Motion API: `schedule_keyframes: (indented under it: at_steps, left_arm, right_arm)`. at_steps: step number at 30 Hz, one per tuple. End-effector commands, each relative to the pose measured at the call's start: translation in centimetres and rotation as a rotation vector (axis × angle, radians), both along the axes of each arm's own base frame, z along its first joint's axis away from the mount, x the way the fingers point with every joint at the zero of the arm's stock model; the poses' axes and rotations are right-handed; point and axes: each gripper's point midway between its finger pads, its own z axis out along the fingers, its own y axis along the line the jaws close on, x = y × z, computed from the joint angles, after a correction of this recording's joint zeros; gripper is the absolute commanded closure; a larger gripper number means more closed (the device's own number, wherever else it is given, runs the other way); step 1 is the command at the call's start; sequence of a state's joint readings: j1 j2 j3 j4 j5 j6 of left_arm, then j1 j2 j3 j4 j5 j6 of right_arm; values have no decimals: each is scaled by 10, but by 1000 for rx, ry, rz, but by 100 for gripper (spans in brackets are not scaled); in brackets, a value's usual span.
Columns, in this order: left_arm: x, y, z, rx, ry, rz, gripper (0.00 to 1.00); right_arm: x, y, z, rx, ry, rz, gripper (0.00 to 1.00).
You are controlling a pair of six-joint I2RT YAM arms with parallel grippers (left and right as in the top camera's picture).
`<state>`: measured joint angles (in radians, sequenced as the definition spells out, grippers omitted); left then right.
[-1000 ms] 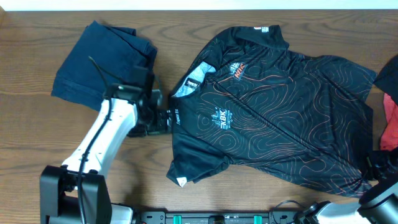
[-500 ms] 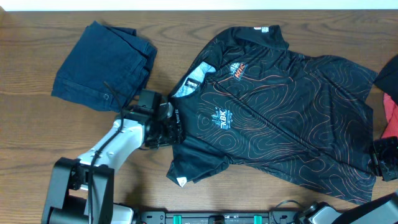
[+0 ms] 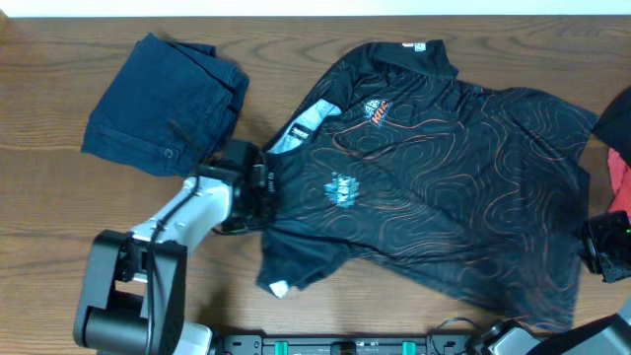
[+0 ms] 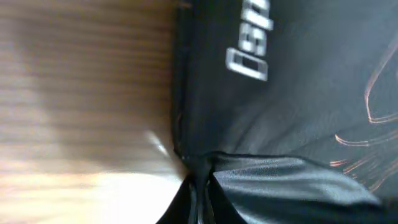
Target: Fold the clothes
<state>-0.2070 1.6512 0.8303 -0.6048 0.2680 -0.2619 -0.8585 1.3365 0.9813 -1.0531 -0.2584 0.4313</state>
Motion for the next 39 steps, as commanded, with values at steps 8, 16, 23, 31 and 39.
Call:
schedule_keyframes:
  at_steps: [8,16,23,31,39]
  left_arm:
    - [-12,60,4,236,57,27,94]
    - [-33,77,7,335,144,74,94]
    - [-40,63,7,259,180,74,83]
    - [-44,64,10,259,189,73,60]
    - [-22,47,33,164,111,71,42]
  right_arm:
    - [9,39,-38,-43,63,205,61]
    - [0,54,-79,-21,69,181,62]
    - [-22,40,-105,-106,164,63,90]
    - [-50,6,-108,-250,322,-83,99]
    - [-28,9,-110,-166,200,-34,99]
